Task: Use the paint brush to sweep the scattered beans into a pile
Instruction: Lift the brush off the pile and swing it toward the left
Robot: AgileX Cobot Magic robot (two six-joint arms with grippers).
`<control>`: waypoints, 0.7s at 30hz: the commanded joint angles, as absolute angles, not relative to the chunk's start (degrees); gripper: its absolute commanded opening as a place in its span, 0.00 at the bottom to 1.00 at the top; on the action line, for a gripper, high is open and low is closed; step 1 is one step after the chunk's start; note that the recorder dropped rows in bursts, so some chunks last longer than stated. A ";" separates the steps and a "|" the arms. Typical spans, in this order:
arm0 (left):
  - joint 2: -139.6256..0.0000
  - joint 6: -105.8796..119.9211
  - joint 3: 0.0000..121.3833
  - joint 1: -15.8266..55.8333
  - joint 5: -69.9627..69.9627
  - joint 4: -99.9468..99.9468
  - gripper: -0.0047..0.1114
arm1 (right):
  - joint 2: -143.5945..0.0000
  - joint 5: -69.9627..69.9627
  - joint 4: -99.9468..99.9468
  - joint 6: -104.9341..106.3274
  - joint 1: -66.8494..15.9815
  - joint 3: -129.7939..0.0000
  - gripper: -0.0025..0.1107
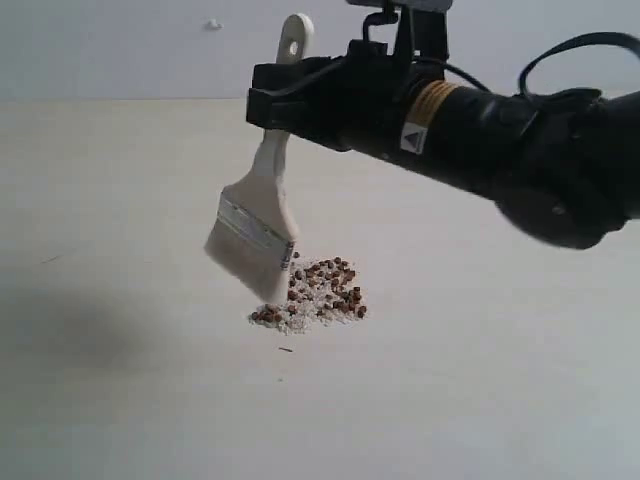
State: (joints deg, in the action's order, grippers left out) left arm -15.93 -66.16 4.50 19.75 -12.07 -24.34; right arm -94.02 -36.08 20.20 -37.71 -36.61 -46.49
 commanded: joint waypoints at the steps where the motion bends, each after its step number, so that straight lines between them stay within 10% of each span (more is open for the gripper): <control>1: -15.78 -66.23 4.20 19.93 -12.20 -24.65 0.04 | -96.11 -39.43 -24.79 -7.55 -48.44 -46.41 0.02; 11: -15.78 -66.23 4.20 19.93 -12.20 -24.65 0.04 | -104.12 -68.35 -62.20 12.46 -69.29 -46.41 0.02; 21: -15.78 -66.23 4.20 19.93 -12.20 -24.65 0.04 | -109.44 -69.96 -58.14 5.03 -70.64 -46.41 0.02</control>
